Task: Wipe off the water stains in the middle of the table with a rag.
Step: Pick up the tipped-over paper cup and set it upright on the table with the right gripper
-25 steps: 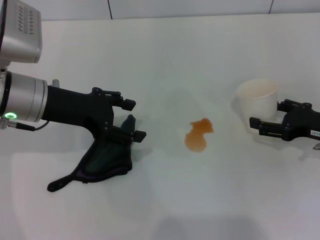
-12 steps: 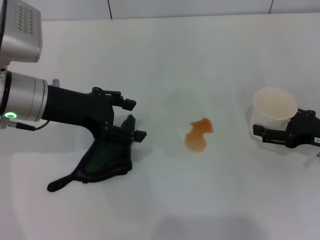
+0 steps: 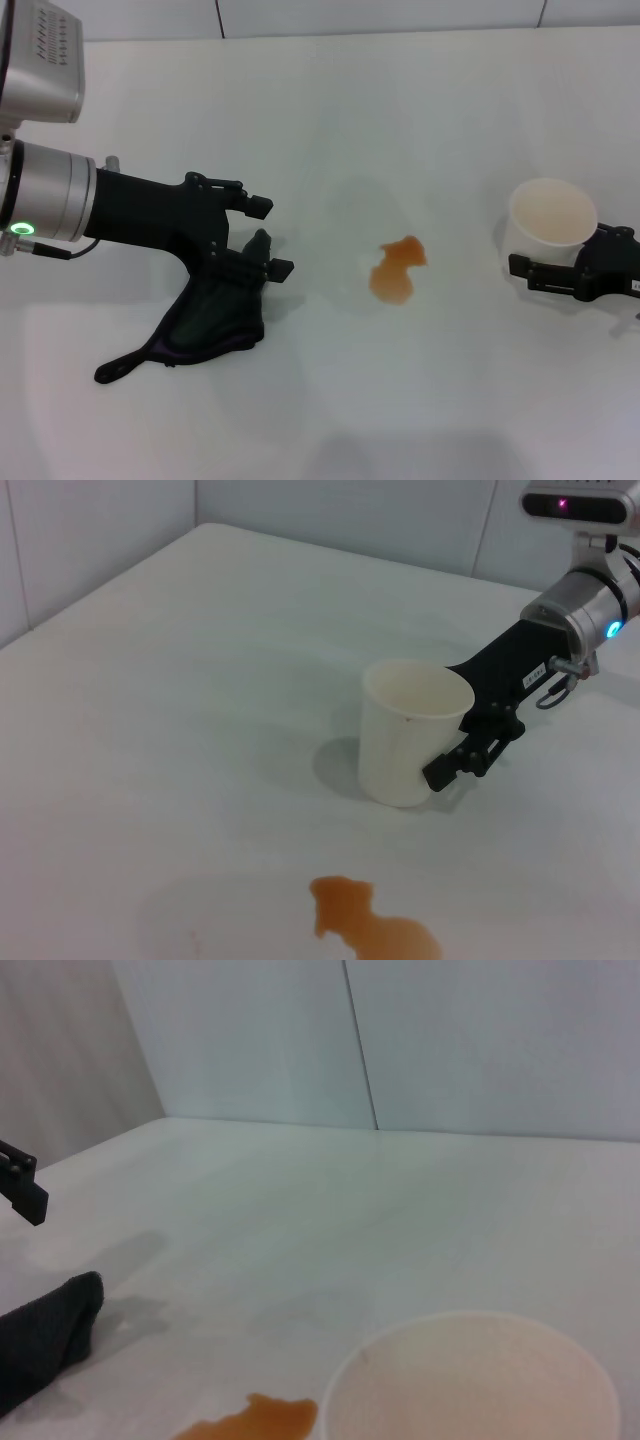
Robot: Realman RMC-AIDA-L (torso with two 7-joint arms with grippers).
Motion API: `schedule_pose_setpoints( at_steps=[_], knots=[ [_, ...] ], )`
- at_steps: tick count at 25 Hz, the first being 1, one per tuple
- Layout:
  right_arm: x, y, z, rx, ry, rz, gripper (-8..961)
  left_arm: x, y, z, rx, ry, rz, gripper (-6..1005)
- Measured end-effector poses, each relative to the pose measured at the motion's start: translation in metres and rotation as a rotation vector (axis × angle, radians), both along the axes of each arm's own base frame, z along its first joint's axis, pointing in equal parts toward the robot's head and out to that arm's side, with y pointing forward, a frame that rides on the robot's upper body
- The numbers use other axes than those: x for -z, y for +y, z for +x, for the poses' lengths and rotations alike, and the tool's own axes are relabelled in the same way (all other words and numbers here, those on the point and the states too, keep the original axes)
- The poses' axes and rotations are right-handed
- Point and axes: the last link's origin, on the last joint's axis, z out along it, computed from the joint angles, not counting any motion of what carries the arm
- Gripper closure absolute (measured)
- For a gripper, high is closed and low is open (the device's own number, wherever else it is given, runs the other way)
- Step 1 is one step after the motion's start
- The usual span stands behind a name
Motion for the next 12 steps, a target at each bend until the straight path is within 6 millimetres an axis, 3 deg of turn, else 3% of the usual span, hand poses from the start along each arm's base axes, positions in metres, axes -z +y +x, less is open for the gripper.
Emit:
schedule_pose_setpoints(
  at_steps=[12],
  knots=[
    [-0.0001, -0.0042, 0.0036, 0.013, 0.001, -0.001, 86, 0.0000, 0.0000, -0.0001, 0.003, 0.001, 0.001, 121]
  ],
)
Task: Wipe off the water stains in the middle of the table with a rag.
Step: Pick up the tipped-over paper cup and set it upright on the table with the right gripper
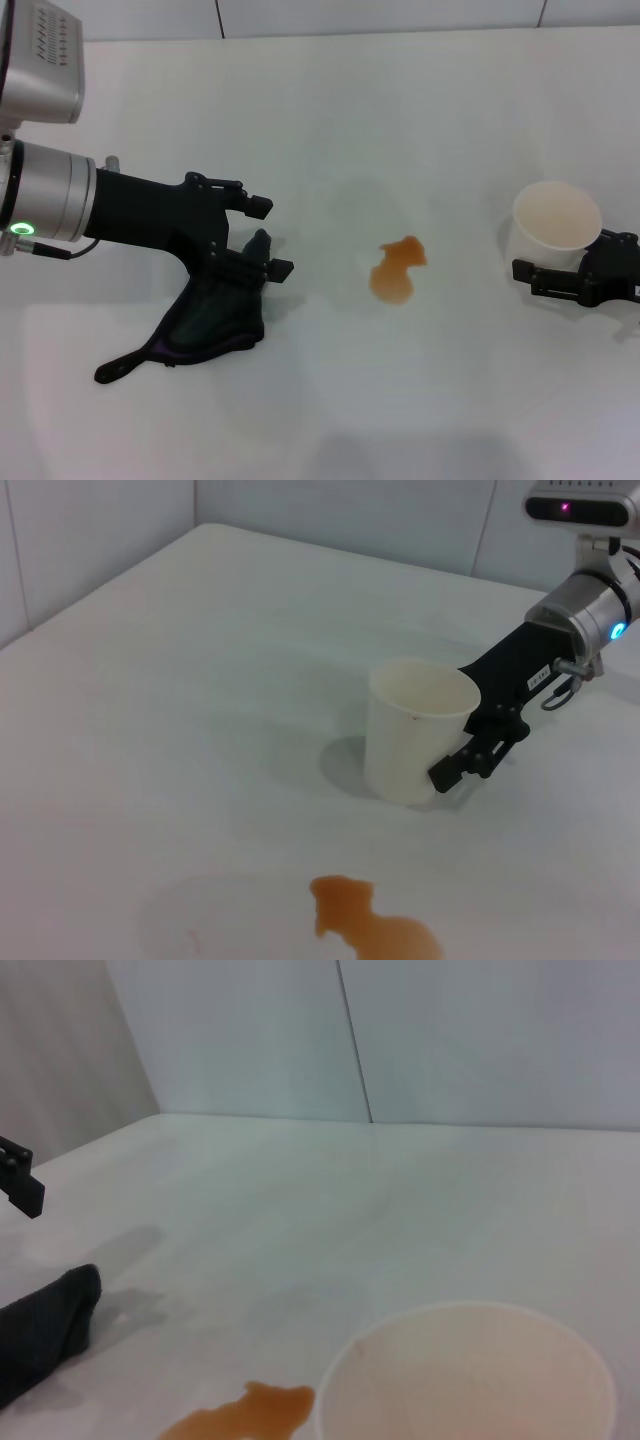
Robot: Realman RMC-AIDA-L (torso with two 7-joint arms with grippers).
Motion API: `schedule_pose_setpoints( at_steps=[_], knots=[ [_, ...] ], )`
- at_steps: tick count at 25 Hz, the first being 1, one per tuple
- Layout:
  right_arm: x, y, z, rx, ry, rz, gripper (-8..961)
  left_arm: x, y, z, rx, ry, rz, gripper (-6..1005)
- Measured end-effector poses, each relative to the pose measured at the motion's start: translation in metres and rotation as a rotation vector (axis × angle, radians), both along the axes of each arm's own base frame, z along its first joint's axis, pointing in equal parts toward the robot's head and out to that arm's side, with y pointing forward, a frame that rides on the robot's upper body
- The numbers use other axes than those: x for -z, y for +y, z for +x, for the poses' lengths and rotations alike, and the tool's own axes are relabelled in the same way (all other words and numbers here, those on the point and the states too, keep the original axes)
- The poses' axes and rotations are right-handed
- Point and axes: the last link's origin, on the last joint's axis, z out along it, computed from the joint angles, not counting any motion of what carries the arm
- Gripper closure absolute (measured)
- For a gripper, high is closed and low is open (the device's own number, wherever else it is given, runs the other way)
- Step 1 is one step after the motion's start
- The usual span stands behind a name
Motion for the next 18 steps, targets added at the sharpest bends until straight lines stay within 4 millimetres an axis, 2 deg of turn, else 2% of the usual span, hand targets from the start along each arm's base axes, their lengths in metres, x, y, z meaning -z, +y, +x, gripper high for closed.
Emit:
schedule_pose_setpoints(
  at_steps=[18],
  knots=[
    [0.0018, -0.0038, 0.0034, 0.007, -0.002, -0.005, 86, 0.0000, -0.0010, -0.0014, -0.002, 0.000, 0.000, 120]
  ],
)
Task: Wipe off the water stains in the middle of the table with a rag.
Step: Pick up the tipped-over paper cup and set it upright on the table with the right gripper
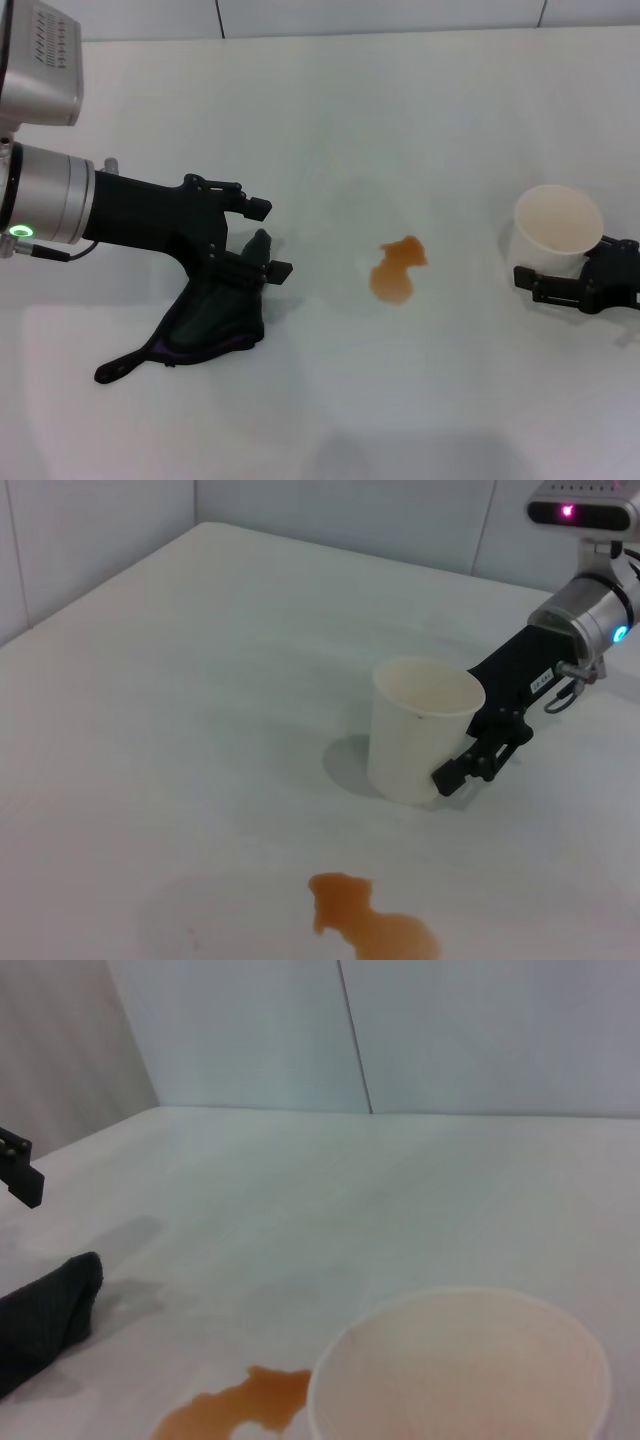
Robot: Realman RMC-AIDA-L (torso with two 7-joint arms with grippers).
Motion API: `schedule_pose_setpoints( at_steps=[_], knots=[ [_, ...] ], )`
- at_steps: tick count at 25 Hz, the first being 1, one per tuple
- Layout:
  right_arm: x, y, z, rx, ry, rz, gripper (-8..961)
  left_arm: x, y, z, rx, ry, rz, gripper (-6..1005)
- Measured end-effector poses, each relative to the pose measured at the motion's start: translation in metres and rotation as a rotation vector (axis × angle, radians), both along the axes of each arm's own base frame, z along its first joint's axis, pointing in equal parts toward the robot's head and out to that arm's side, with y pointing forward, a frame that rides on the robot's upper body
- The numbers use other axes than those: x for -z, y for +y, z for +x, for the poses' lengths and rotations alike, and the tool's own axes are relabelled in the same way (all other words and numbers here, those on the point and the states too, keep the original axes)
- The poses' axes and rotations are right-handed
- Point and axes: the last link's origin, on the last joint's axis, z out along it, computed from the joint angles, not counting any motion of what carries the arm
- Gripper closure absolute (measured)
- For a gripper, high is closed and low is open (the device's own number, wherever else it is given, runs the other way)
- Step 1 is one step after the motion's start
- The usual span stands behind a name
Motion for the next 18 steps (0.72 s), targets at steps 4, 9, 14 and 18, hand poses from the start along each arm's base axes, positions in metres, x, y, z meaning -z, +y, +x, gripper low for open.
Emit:
schedule_pose_setpoints(
  at_steps=[4, 9, 14, 18],
  knots=[
    [0.000, -0.002, 0.001, 0.004, 0.001, -0.001, 86, 0.000, 0.000, 0.000, 0.000, 0.000, 0.000, 120],
    [-0.001, -0.005, 0.002, 0.002, 0.008, -0.003, 86, 0.000, 0.000, -0.001, 0.000, 0.001, 0.000, 121],
    [-0.002, -0.008, 0.001, -0.002, 0.020, -0.008, 86, 0.000, -0.001, -0.001, -0.001, 0.001, 0.001, 121],
    [-0.003, -0.011, -0.001, -0.017, 0.028, -0.015, 86, 0.000, -0.001, -0.002, -0.001, 0.000, 0.001, 121]
  ],
)
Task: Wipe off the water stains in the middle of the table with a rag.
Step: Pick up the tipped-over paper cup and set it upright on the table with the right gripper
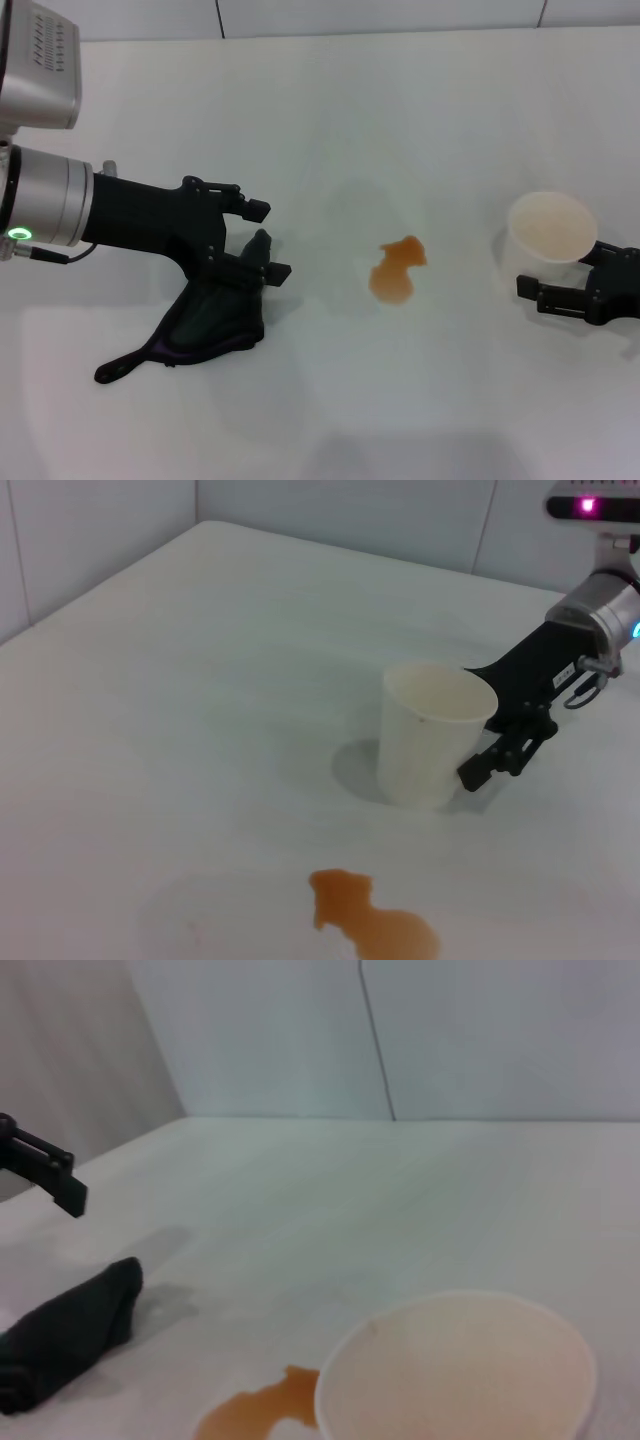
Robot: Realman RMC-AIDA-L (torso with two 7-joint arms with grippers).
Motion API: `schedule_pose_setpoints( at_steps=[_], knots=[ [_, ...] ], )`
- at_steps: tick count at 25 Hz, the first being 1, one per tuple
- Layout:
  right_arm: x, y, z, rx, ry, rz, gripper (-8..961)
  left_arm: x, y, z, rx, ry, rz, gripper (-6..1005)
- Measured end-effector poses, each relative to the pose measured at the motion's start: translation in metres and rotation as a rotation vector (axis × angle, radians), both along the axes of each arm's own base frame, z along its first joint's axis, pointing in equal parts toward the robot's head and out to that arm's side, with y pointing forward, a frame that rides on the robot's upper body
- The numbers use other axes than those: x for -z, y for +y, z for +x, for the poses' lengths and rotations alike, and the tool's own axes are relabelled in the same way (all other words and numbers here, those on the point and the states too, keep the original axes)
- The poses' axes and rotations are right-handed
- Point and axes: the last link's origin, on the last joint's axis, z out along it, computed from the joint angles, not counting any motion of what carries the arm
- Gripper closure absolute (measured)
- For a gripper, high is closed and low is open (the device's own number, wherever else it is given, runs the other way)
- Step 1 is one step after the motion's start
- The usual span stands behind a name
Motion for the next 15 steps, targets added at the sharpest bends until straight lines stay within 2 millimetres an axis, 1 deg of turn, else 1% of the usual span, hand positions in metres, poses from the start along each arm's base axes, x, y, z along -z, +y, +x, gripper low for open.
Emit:
schedule_pose_setpoints(
  at_steps=[10, 15],
  knots=[
    [-0.0034, -0.0029, -0.0043, -0.024, 0.012, -0.005, 87, 0.0006, -0.0002, 0.0004, 0.001, -0.001, -0.001, 121],
    [-0.0049, -0.0047, -0.0024, -0.020, 0.008, -0.002, 87, 0.0005, -0.0001, 0.0004, 0.001, -0.001, -0.001, 121]
  ],
)
